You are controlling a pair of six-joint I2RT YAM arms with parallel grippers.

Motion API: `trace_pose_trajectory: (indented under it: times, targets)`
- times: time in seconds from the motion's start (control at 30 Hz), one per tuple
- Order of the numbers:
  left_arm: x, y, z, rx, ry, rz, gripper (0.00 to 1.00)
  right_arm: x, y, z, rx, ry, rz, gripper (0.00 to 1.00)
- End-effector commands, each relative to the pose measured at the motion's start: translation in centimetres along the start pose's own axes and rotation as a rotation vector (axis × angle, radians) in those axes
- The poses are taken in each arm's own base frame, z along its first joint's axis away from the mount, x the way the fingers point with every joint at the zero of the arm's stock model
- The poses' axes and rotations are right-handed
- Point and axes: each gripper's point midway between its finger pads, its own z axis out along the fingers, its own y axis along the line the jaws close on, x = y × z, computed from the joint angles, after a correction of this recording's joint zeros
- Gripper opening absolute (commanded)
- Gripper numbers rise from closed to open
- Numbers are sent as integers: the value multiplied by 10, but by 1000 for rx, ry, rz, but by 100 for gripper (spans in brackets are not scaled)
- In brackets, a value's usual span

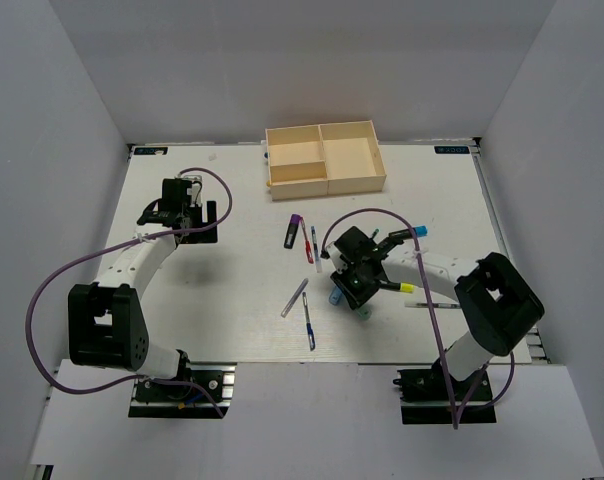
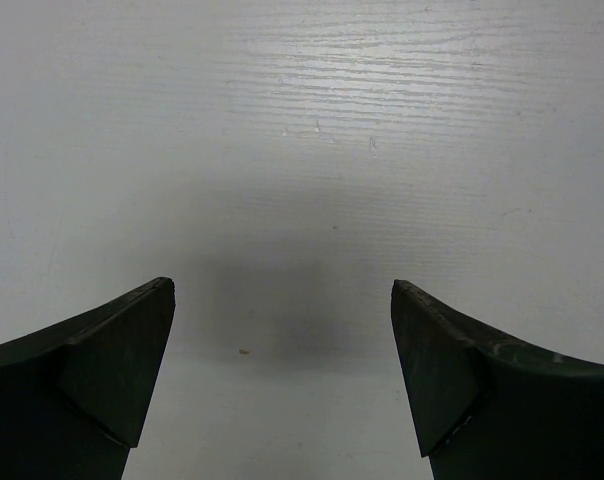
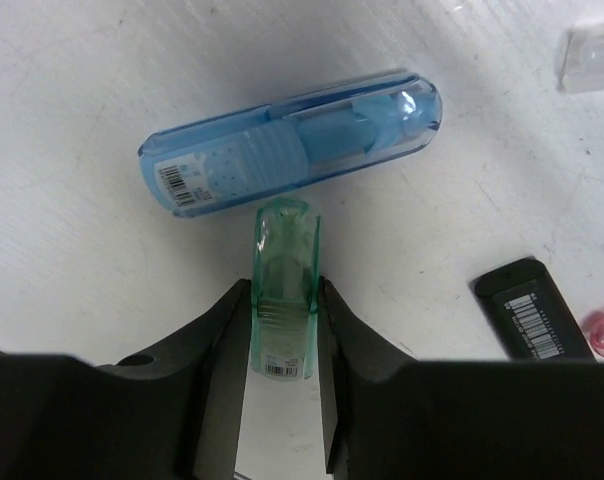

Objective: Sort the stationery into containers
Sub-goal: Pick up the stationery from the center of the board, then place the stationery in the storage box.

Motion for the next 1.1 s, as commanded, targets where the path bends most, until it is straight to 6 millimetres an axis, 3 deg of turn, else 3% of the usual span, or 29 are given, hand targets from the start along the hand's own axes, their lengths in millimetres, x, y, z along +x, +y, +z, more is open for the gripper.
trace_pose_trajectory:
  times: [0.0,0.1,0.23,0.37,0.4,0.43,0.47,0.5,0.53,0.57,0.6,0.63,0.67,0.7,0.8,1.07]
  targets:
    - [-14,4,-12,-9,-54,-16,98,-8,5,-20,-25,-50,-32,2]
    - [-15,0,-14,16,-56,-9,98,-29,4,-53,-41,-127,-104,0]
    - [-15,-12,-17,78,-40,51,98,-85,-29,-106,124,-371,-286,0]
    - [-25,-30,-26,194,-63,104,98,-177,-55,-177,322,-617,-468,0]
    - [-26,-33,-28,212,-76,106,98,-193,-63,-187,366,-639,-486,0]
    - [-33,-36,-30,229,-113,104,98,-209,-70,-177,388,-610,-547,0]
    - [-38,-37,-38,235,-153,96,98,-240,-76,-203,442,-685,-563,0]
    - [-37,-38,-39,244,-166,93,98,-256,-84,-207,470,-699,-572,0]
    - [-42,-38,-41,255,-195,83,98,-271,-92,-193,475,-681,-592,0]
    - [-43,-40,-43,267,-206,75,98,-295,-99,-215,513,-741,-589,0]
    - [-45,-38,-46,267,-219,66,98,-313,-105,-197,510,-739,-598,0]
    - [-46,-38,-48,271,-224,59,98,-324,-110,-198,528,-751,-608,0]
    - [-46,-38,-48,269,-227,59,98,-344,-115,-217,561,-807,-604,0]
    - [-47,-37,-50,266,-236,61,98,-357,-119,-196,551,-800,-614,0]
    - [-48,-34,-53,249,-265,61,98,-383,-131,-185,564,-855,-635,0]
    - [-41,-35,-48,248,-253,22,98,-407,-150,-143,528,-902,-611,0]
